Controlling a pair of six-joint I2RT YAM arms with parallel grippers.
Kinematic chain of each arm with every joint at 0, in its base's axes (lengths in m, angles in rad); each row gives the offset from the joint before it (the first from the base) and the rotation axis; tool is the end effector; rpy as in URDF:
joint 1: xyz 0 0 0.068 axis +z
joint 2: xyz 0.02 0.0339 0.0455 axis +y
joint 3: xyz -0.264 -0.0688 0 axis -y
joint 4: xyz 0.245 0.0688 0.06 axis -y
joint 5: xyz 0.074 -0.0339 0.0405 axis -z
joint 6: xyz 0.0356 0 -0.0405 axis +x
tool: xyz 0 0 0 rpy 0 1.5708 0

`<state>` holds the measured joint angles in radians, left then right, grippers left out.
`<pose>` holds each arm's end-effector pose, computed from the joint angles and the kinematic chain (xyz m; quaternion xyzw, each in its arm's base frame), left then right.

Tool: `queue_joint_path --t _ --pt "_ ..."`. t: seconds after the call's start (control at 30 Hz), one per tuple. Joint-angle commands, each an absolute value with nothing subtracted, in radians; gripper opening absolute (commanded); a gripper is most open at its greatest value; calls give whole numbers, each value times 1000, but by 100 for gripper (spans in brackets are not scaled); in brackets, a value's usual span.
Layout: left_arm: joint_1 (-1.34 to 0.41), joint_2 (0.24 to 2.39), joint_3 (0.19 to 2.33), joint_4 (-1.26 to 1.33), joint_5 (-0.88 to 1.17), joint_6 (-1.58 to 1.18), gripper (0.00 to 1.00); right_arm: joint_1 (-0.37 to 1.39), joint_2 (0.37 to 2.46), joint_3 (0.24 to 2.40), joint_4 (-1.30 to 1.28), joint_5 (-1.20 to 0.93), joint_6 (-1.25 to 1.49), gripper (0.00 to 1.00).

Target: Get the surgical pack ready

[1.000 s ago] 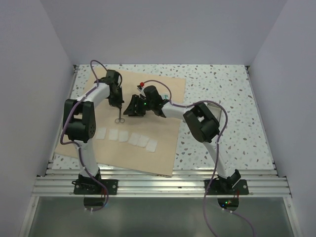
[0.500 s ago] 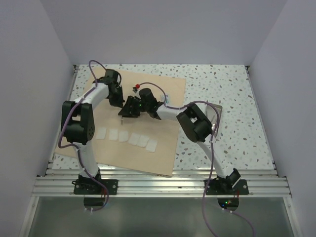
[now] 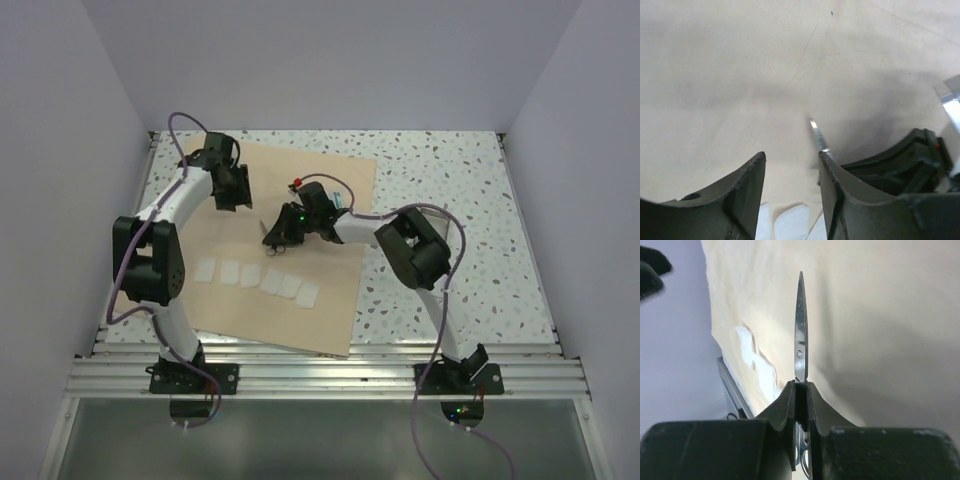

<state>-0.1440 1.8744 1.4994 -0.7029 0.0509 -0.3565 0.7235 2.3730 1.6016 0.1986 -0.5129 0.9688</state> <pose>0.3963 -0.0593 0.2350 -0.0966 0.9647 -0.0843 0.2302 0.3748 0.3544 0.1123 -0.0166 0.8578 0.4942 0.1401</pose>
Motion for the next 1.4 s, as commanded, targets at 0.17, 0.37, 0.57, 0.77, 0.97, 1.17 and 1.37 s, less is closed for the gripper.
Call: queue_joint_path --t 0.17,0.37,0.57,0.77,0.97,1.17,1.37 --pt "-146 1646 1450 -767 67 -356 57 505 1768 1287 -280 -356 723 0" --pt "-202 1503 1231 -726 124 -383 56 260 1459 1151 -593 -226 511 0" --pt "-192 1439 1137 -704 182 -356 57 62 1405 1023 -608 -202 449 0" --pt "-181 1414 1111 -658 331 -344 60 32 1526 971 -454 -193 422 0" --pt "-230 1388 1035 -637 370 -376 66 17 1582 997 -454 -163 357 0" --pt "-305 1394 1020 -611 350 -417 65 3 1615 994 -422 -216 350 0" --pt "-373 1483 1116 -685 253 -448 63 3 1669 1037 -445 -224 362 28"
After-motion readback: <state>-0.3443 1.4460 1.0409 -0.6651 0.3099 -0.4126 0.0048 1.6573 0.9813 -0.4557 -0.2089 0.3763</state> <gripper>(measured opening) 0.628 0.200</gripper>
